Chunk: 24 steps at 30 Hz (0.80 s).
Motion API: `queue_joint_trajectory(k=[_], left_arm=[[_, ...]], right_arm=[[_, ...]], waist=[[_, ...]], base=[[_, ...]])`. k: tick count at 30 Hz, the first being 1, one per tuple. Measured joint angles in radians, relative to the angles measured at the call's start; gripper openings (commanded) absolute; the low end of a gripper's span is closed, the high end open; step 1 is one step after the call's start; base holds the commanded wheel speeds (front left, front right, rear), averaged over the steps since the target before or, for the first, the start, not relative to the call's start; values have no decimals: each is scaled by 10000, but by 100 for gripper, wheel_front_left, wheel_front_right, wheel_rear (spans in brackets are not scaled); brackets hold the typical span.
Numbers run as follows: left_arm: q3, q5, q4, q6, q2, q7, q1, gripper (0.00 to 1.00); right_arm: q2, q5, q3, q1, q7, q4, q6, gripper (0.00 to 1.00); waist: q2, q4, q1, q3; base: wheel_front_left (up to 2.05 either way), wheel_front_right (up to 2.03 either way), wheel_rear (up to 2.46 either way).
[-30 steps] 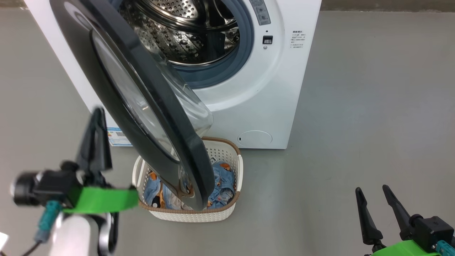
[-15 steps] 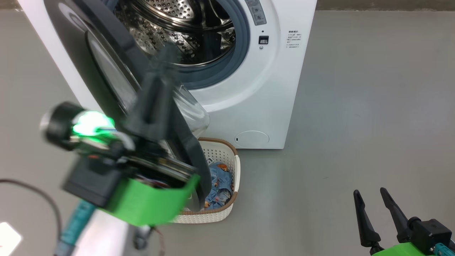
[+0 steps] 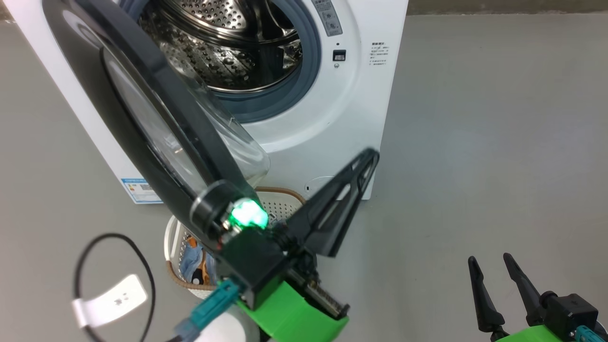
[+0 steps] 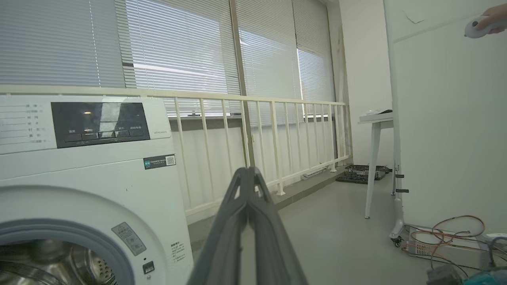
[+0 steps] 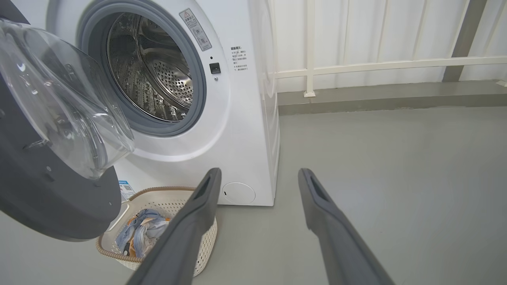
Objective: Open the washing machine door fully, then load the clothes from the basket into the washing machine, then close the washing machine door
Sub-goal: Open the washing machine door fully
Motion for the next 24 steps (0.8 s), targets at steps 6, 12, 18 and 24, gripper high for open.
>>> queue_joint_trajectory(k=[6,12,18,24], left_arm=[[-159,-226,759,174,138,230,757,0],[-23,-270,1770,458,242,330,1043,0],[240,-443,2894,692,267,313,1047,0],[529,-508,3638,982,270,157,1046,0]], right_arm=[[0,-4,4,-1,-75,27,0,100],[0,-4,2,-2,-75,52,0,100],[0,-2,4,-3,-88,105,0,100],[0,0,-2,-6,-140,155,0,100]], waist=[[0,-95,0,44],[0,-172,0,55],[0,-245,0,83],[0,-302,0,111]], base=[[0,0,0],[0,0,0],[0,0,0],[0,0,0]])
